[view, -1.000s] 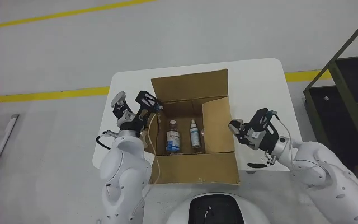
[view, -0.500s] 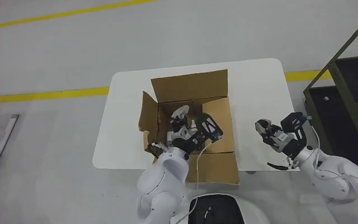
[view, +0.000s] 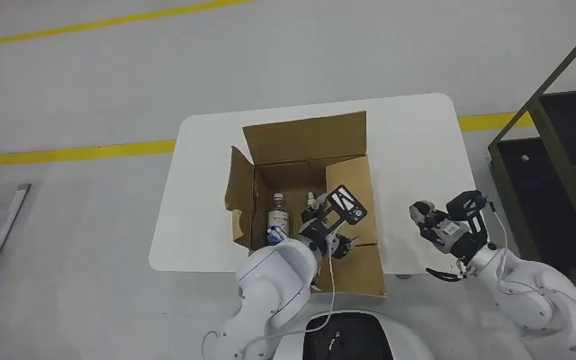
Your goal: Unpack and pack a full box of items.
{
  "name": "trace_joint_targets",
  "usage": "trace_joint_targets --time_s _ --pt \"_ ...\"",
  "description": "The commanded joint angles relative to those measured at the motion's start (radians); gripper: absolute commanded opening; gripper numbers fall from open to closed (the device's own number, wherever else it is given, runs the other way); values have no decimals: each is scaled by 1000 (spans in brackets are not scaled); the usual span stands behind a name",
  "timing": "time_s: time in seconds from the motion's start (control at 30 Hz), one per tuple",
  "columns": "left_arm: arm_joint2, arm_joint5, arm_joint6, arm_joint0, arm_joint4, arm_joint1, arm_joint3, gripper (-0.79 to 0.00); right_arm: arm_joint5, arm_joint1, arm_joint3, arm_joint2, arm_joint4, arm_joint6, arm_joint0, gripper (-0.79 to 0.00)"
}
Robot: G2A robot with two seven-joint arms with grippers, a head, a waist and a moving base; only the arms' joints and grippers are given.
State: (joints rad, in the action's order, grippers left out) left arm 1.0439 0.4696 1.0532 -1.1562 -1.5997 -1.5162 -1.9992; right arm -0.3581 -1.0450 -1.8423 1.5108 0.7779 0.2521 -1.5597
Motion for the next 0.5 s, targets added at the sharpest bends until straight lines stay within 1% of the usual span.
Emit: trace_joint_targets --time_s 0.0,0.13,0.2,0.27,0.37,0.47 --pt "0 0 0 0 1 0 0 0 -16 0 -1 -6 6 12 3 -785" --pt "0 0 0 0 1 0 0 0 -31 -1 6 -20 11 23 20 -785" --pt "21 -68 -59 -29 72 -2 13 0 -32 -2 10 -30 12 27 27 -785" --pt "55 -169 -98 -48 226 -9 35 0 -31 -4 18 -39 15 31 37 -785" --pt "92 -283 -126 -28 418 -20 85 0 -27 -6 27 -56 18 38 52 -785" --pt "119 -385 -143 6 604 -31 160 0 -22 -8 43 -72 20 46 69 -785"
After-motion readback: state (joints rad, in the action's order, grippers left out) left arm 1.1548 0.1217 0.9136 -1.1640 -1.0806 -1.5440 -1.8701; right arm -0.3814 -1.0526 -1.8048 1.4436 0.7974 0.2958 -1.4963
